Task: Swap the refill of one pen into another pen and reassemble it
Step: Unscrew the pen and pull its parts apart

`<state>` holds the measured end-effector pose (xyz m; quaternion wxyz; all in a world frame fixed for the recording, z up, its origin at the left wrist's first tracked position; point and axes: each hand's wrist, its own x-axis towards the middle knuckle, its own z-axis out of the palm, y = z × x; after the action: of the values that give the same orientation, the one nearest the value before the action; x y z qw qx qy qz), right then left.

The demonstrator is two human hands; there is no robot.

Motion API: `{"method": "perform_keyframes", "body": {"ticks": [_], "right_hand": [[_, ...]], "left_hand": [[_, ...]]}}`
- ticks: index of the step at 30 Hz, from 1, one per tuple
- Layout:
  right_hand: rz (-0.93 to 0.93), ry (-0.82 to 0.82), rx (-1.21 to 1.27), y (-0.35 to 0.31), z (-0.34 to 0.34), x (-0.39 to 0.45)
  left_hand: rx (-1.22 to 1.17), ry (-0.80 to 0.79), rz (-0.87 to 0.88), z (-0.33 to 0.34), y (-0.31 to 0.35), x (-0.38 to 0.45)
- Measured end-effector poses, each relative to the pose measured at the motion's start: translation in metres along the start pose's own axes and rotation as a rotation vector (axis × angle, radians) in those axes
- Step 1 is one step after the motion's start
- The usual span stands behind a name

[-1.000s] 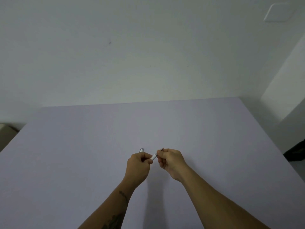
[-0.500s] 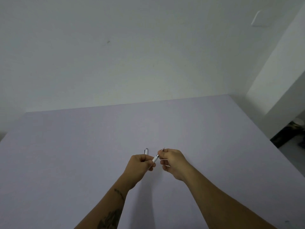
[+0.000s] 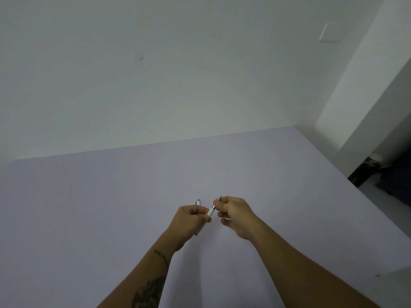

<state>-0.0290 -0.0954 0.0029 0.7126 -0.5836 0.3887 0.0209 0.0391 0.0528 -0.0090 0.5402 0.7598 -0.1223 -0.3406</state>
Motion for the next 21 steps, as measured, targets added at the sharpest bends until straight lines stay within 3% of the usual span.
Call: {"method": "perform_keyframes", "body": {"ticks": [10, 17, 21], "right_hand": [[0.029, 0.006, -0.057, -0.013, 0.007, 0.012], [0.058, -0.134, -0.046, -0.020, 0.010, 0.019], [0.051, -0.107, -0.084, -0.018, 0.014, 0.024]], "left_hand": [[-0.037, -0.057, -0.029, -0.006, -0.004, 0.015], [-0.015, -0.039, -0.039, -0.016, -0.002, 0.022], [-0.016, -0.032, -0.043, -0.021, -0.001, 0.024]]}}
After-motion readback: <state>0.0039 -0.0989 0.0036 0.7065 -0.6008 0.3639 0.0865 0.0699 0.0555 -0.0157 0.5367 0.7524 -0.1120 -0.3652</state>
